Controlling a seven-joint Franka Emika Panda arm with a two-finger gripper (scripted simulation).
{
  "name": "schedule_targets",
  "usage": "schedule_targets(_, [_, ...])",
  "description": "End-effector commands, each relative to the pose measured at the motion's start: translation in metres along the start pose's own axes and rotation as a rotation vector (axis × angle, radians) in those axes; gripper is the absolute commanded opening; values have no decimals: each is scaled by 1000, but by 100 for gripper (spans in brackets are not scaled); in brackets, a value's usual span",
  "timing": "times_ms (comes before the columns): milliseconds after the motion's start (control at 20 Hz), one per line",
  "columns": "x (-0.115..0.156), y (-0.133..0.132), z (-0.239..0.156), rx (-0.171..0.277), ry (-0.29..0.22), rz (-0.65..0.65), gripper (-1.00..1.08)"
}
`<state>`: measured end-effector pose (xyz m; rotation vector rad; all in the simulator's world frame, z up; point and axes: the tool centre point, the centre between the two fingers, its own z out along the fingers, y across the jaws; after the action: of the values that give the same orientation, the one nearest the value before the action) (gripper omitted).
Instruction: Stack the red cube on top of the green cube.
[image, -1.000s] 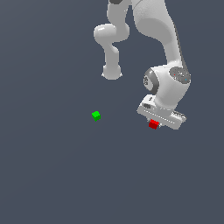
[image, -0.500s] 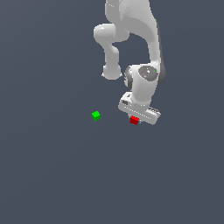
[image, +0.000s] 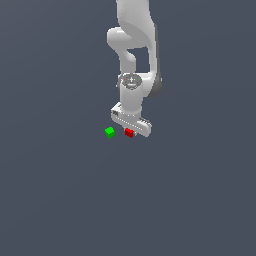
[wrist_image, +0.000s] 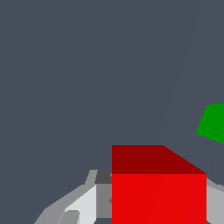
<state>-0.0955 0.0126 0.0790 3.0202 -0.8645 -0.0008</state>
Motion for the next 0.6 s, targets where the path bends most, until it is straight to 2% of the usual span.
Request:
schedule_targets(0, [6,27,4,0,1,-1,-100])
schedule_targets(250, [16,71,11,0,1,-1,-100])
schedule_targets(550, [25,104,16,0,1,-1,-100])
